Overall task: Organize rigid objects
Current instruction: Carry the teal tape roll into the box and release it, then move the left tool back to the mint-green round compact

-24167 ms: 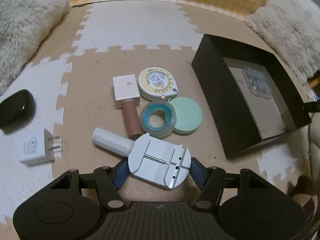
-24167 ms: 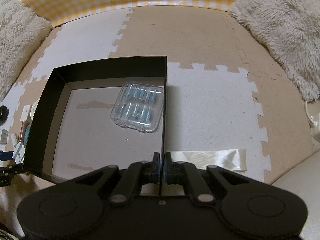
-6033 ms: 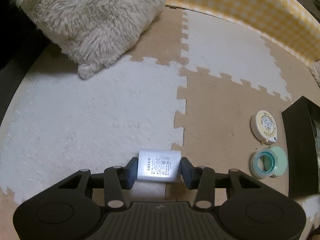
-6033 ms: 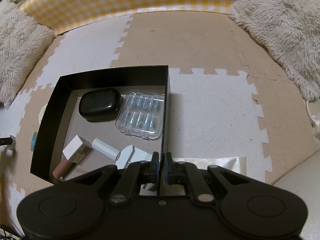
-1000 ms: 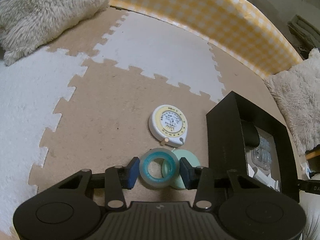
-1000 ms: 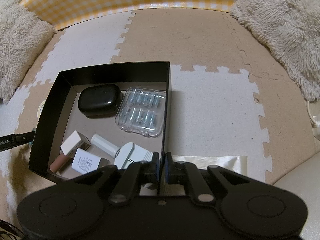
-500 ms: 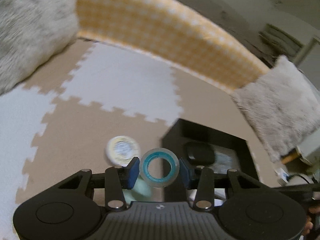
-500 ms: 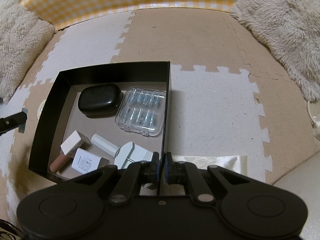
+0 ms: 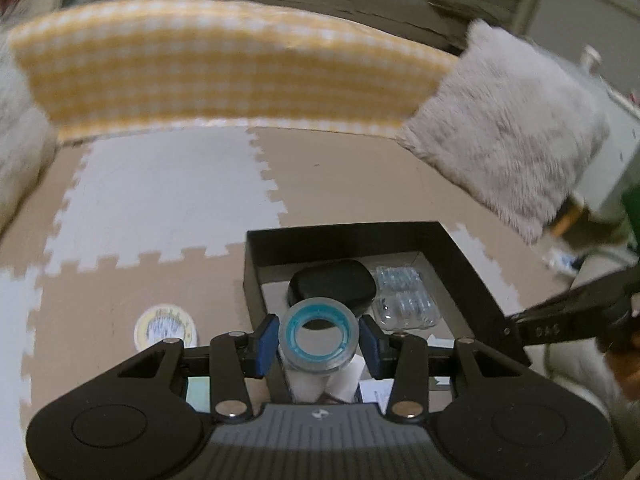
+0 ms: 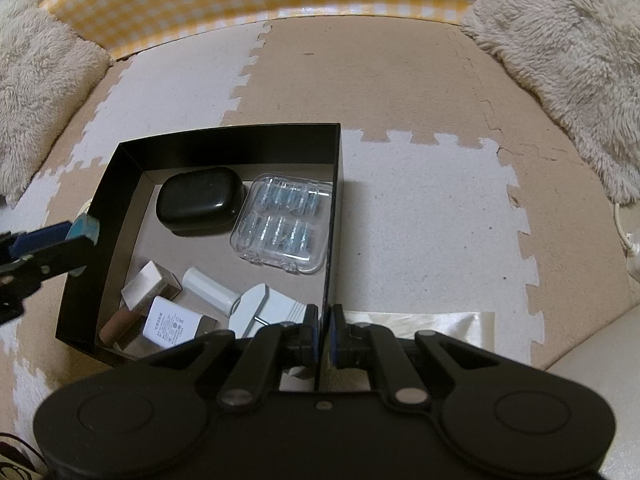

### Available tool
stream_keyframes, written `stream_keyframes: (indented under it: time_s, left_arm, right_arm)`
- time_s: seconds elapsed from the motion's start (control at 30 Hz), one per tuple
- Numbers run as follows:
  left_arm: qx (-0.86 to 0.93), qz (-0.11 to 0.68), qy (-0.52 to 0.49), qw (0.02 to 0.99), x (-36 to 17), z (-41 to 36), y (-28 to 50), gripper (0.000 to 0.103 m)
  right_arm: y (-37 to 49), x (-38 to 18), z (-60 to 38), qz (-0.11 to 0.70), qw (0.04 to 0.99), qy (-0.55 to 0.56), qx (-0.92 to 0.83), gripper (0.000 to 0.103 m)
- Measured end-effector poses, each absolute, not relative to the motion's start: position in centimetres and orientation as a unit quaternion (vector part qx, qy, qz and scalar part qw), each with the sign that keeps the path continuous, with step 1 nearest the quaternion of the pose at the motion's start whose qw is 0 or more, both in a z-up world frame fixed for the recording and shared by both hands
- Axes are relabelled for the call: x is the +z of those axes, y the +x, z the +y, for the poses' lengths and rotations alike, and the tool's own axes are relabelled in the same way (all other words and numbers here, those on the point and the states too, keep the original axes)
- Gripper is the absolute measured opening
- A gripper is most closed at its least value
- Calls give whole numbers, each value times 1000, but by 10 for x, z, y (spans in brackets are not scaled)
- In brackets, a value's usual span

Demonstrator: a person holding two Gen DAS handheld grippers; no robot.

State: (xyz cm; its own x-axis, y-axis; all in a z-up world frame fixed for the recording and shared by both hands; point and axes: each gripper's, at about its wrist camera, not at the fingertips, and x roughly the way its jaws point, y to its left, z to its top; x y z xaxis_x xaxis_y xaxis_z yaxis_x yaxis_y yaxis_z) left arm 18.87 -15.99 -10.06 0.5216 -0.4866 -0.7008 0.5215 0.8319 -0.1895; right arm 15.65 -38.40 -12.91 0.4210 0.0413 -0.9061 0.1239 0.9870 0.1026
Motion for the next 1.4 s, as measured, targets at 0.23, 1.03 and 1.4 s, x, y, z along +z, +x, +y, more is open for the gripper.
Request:
stream_keyframes:
  time_s: [0.23,1.03,1.4]
  left_arm:
    - [-295,368,79,878,-106,-178,192,45]
    - [-302,392,82,865,-101,-178,170,79]
    - [-305,400,79,861,-95,-178,165,99]
  right_arm:
    - [157,-129,-384,538,839,75,-25,6]
    - [157,-129,-385,538,839,74,-24,6]
    - [157,-129,-385,538,839,74,-24,6]
